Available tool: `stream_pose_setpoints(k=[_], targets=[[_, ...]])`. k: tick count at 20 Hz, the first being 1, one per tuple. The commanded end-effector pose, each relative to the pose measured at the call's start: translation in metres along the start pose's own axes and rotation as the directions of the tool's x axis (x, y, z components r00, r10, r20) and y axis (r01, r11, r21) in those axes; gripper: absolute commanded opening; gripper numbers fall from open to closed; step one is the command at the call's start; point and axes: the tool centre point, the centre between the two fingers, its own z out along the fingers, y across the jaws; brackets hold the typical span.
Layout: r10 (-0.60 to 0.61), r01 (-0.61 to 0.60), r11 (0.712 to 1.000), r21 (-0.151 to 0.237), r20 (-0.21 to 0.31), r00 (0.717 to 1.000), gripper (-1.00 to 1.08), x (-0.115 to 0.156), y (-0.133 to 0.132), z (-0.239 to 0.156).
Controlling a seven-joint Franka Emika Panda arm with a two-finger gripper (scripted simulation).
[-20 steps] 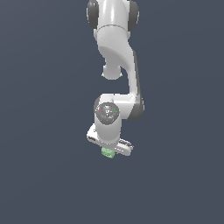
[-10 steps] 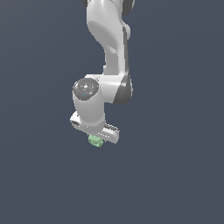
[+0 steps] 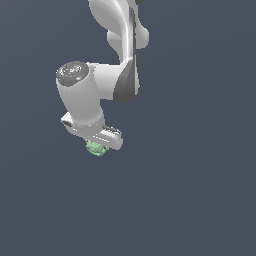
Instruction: Pick up the object and move it to a goal position.
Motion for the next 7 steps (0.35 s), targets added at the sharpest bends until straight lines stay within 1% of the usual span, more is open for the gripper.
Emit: stream_pose_setpoints(k=[1,7], targets=[[-0.001,0.001,1.000,0.000,0.001,1.000,-1.00,-0.0009,0.0065,-0.0069],[-0.002,0.002,1.000,0.000,0.001,1.000,-1.00,0.0003,0.0087,-0.0097]])
